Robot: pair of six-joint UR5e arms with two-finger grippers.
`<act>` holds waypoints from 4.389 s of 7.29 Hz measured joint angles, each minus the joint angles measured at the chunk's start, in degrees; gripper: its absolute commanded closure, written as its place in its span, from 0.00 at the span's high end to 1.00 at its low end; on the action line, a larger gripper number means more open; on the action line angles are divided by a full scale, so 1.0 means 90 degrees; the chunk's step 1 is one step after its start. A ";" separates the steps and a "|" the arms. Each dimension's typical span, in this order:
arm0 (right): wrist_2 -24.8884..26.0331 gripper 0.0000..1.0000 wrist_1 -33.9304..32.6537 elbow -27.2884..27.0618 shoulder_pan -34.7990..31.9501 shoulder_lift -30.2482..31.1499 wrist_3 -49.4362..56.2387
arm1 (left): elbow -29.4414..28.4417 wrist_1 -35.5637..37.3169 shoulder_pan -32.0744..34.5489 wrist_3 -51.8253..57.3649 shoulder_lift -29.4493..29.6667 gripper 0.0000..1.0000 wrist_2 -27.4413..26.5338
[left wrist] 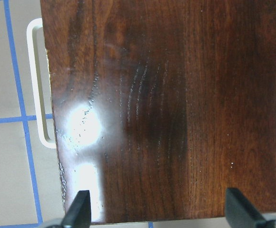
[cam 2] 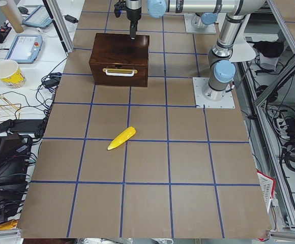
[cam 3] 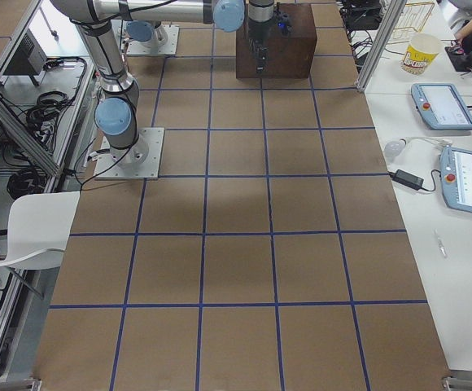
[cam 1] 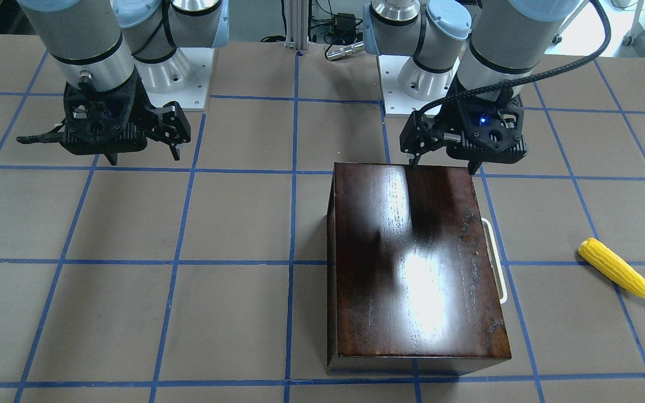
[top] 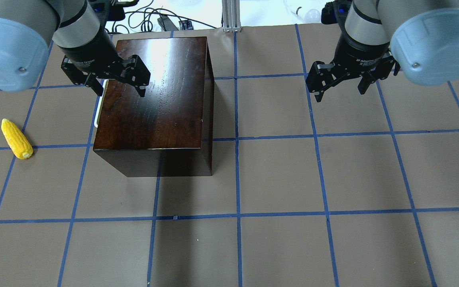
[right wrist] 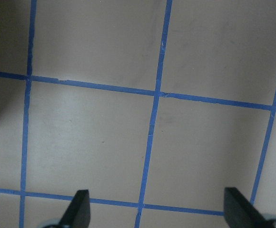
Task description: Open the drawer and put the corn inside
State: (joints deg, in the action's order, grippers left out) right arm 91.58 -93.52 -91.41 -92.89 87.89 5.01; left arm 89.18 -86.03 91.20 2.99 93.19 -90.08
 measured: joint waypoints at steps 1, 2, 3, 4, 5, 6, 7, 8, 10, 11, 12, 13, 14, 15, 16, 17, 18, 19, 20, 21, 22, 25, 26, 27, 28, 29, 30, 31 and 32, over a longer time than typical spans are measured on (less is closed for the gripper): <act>0.0000 1.00 0.0000 0.0000 0.0000 0.0000 0.0000 | 0.0000 0.0008 -0.0018 0.0009 0.0016 1.00 -0.0003; 0.0000 1.00 0.0000 0.0000 0.0000 0.0000 0.0000 | -0.0009 0.0009 -0.0045 0.0026 0.0031 1.00 -0.0005; 0.0000 1.00 0.0000 0.0000 -0.0001 0.0000 0.0000 | -0.0013 0.0008 -0.0058 0.0045 0.0043 1.00 -0.0013; 0.0000 1.00 0.0000 0.0000 -0.0001 0.0000 0.0000 | -0.0024 0.0008 -0.0065 0.0067 0.0050 1.00 -0.0023; 0.0000 1.00 0.0000 0.0000 0.0003 0.0000 0.0000 | -0.0045 0.0006 -0.0071 0.0077 0.0048 1.00 -0.0023; 0.0000 1.00 0.0000 0.0000 0.0011 0.0000 0.0002 | -0.0043 -0.0005 -0.0076 0.0083 0.0050 1.00 -0.0028; 0.0000 1.00 0.0000 0.0000 0.0011 0.0000 0.0004 | -0.0042 -0.0022 -0.0090 0.0089 0.0055 1.00 -0.0040; 0.0000 1.00 0.0000 0.0000 0.0006 0.0000 0.0002 | -0.0061 -0.0038 -0.0157 0.0087 0.0048 1.00 -0.0046; 0.0000 1.00 0.0000 0.0000 0.0000 0.0000 0.0000 | -0.0117 -0.0064 -0.0648 0.0042 0.0032 1.00 0.0022; 0.0000 1.00 0.0000 0.0000 0.0000 0.0000 0.0000 | -0.0127 -0.0098 -0.0968 0.0119 0.0034 1.00 0.0039; 0.0000 1.00 0.0000 0.0000 0.0003 0.0000 0.0000 | -0.0134 -0.0135 -0.1231 0.0339 0.0049 1.00 0.0045; 0.0000 1.00 0.0000 0.0000 0.0011 0.0000 0.0001 | -0.0145 -0.0150 -0.1494 0.0694 0.0069 1.00 0.0056; 0.0000 1.00 0.0000 0.0000 0.0011 0.0000 0.0004 | -0.0184 -0.0155 -0.1832 0.1108 0.0103 1.00 0.0155; 0.0000 1.00 0.0000 0.0000 0.0006 0.0000 0.0002 | -0.0242 -0.0152 -0.2194 0.1608 0.0161 1.00 0.0310; 0.0000 1.00 0.0000 0.0000 0.0003 0.0000 0.0001 | -0.0278 -0.0134 -0.2540 0.2265 0.0249 1.00 0.0424; 0.0000 1.00 0.0000 0.0000 0.0000 0.0000 0.0000 | -0.0297 -0.0106 -0.2801 0.2824 0.0370 0.99 0.0492; 0.0000 1.00 0.0000 0.0000 0.0000 0.0000 0.0000 | -0.0305 -0.0037 -0.2965 0.3166 0.0535 0.98 0.0529; 0.0000 1.00 0.0000 0.0000 0.0004 0.0000 0.0002 | -0.0293 0.0101 -0.3035 0.3407 0.0713 0.99 0.0622; 0.0000 1.00 0.0000 0.0000 0.0007 0.0000 0.0004 | -0.0271 0.0225 -0.3065 0.3576 0.0896 0.99 0.0866; 0.0000 1.00 0.0000 0.0000 0.0008 0.0000 0.0003 | -0.0251 0.0283 -0.3082 0.3648 0.1087 0.99 0.1164; 0.0000 1.00 0.0000 0.0000 0.0013 0.0000 0.0001 | -0.0239 0.0314 -0.3088 0.3684 0.1260 0.99 0.1367; 0.0000 1.00 0.0000 0.0000 0.0010 0.0000 0.0000 | -0.0226 0.0348 -0.3070 0.3861 0.1621 0.99 0.1679; 0.0000 1.00 0.0000 0.0000 0.0005 0.0000 0.0000 | -0.0219 0.0349 -0.3063 0.3983 0.1707 0.99 0.1797; 0.0000 1.00 0.0000 0.0000 0.0002 0.0000 0.0000 | -0.0216 0.0352 -0.3055 0.4057 0.1789 1.00 0.1863; 0.0000 1.00 0.0000 0.0000 0.0000 0.0000 0.0000 | -0.0213 0.0356 -0.3049 0.4085 0.1870 1.00 0.1958; 0.0000 1.00 0.0000 0.0000 0.0000 0.0000 0.0000 | -0.0212 0.0361 -0.3038 0.4090 0.1947 1.00 0.2092; 0.0000 1.00 0.0000 0.0000 0.0004 0.0000 0.0000 | -0.0212 0.0369 -0.3007 0.4089 0.2013 1.00 0.2166; 0.0000 1.00 0.0000 0.0000 0.0011 0.0000 0.0000 | -0.0212 0.0396 -0.2971 0.4085 0.2066 1.00 0.2193; 0.0000 1.00 0.0000 0.0000 0.0011 0.0000 0.0000 | -0.0212 0.0432 -0.2921 0.4074 0.2115 1.00 0.2202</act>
State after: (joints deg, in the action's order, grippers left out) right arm 91.58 -93.52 -91.41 -92.79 87.89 5.01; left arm 87.27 -82.14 64.91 39.65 112.23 -70.26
